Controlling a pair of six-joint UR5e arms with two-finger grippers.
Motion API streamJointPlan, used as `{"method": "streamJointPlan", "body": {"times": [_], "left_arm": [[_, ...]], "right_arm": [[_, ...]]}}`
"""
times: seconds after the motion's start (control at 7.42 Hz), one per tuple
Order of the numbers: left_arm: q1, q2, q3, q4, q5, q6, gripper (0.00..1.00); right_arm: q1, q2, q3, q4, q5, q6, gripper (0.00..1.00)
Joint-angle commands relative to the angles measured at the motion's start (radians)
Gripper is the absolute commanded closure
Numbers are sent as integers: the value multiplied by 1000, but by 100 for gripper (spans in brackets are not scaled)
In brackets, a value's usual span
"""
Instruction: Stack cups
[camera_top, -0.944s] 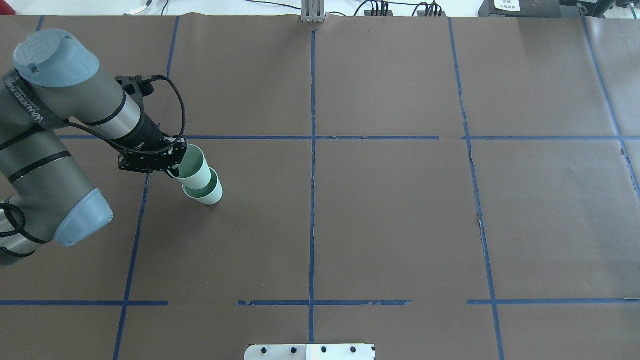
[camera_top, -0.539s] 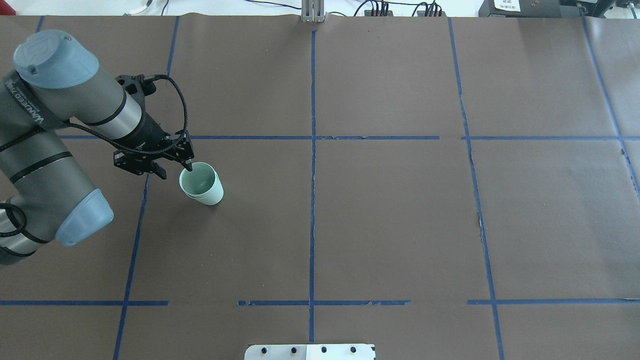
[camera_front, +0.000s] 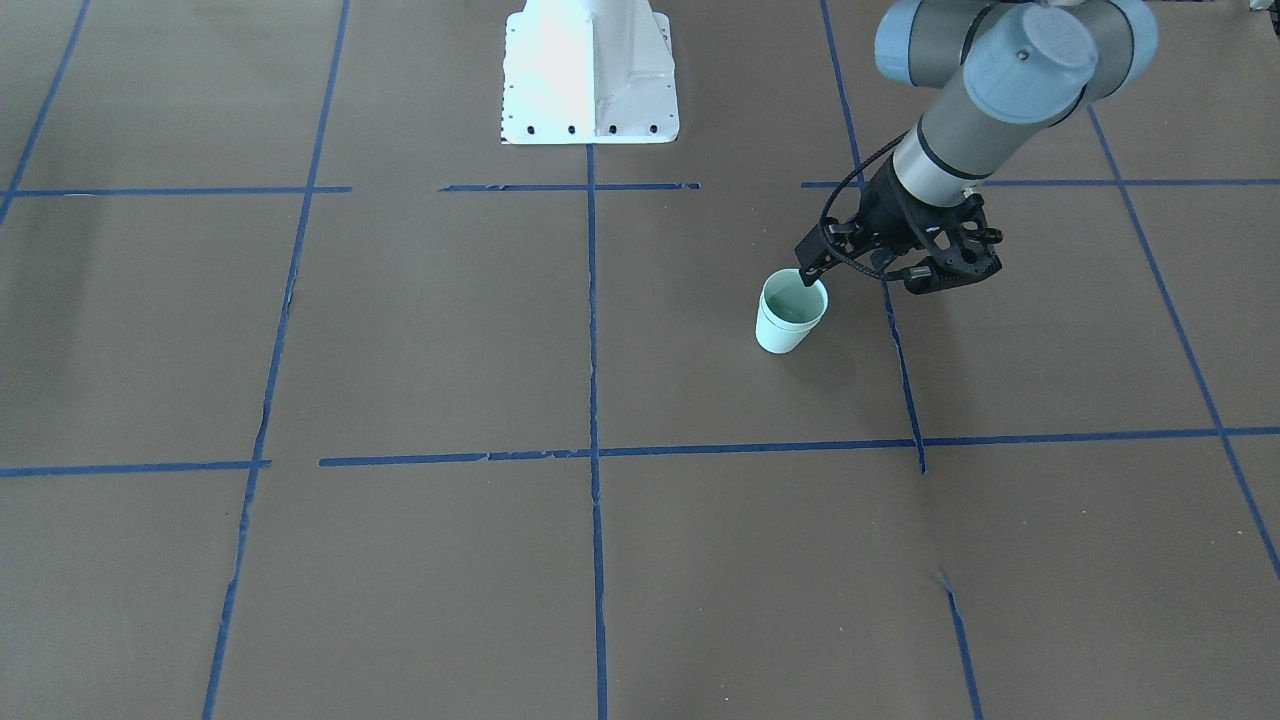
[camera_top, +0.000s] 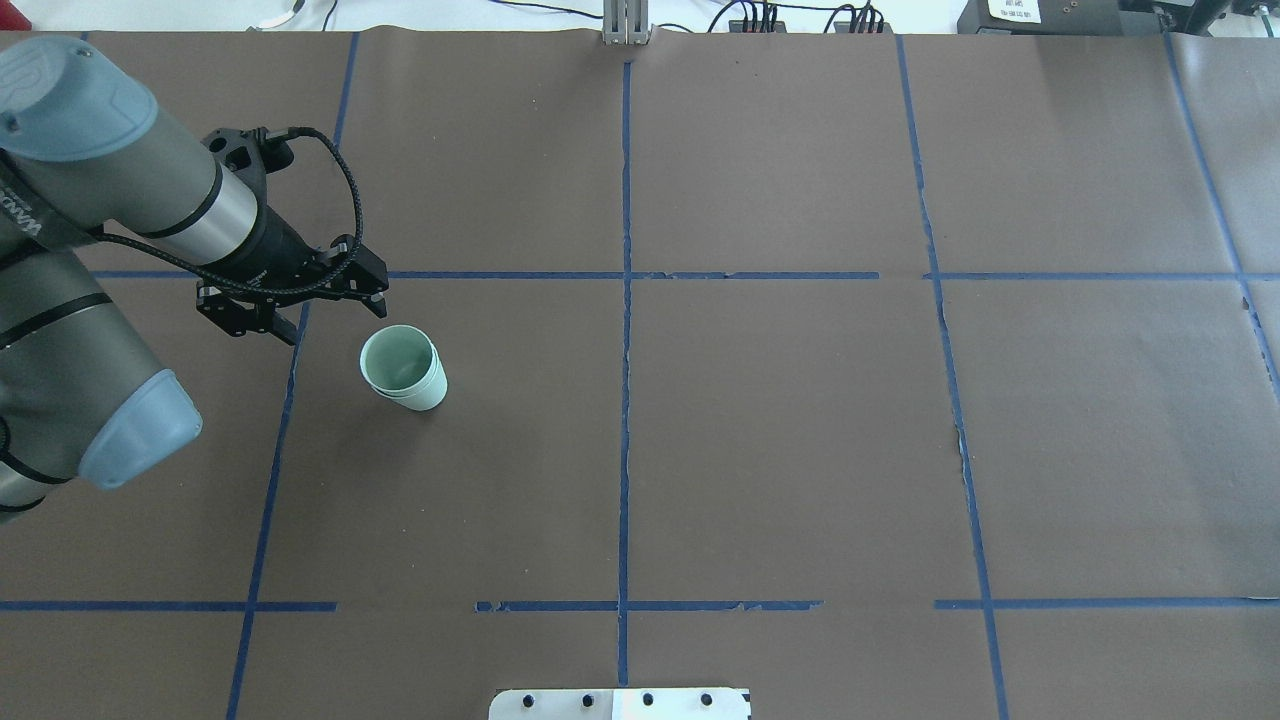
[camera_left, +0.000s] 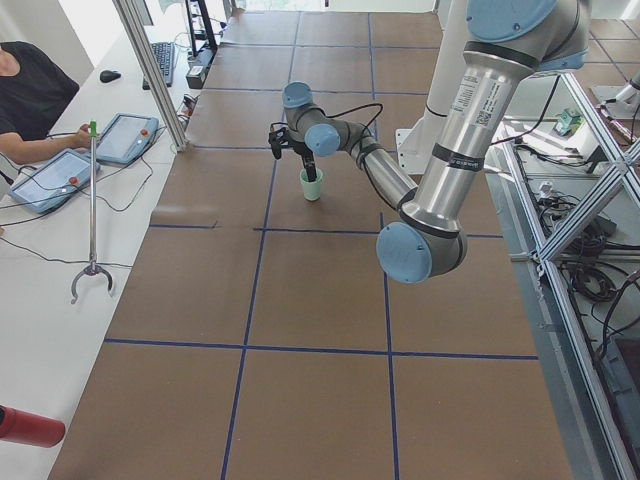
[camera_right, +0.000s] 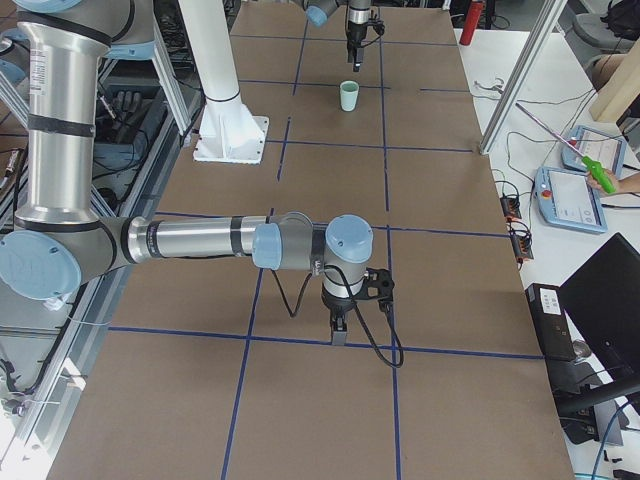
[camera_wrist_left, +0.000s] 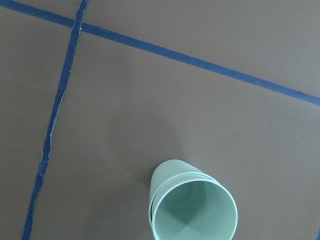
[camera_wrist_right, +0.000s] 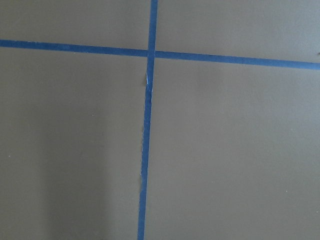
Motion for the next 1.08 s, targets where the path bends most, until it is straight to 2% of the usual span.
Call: {"method": "streamJointPlan", "body": {"times": [0.0, 0.13, 0.4, 0.94], "left_arm": [[-142, 4, -6, 116, -1, 311, 0], [-224, 19, 3, 180, -1, 524, 0], [-366, 62, 69, 186, -2, 806, 0], [-630, 293, 125, 169, -14, 1240, 0]], "right_arm": [[0, 0, 1, 0, 0, 0, 0], [0, 0, 1, -1, 0, 0, 0], [0, 0, -1, 0, 0, 0, 0], [0, 0, -1, 0, 0, 0, 0]]}}
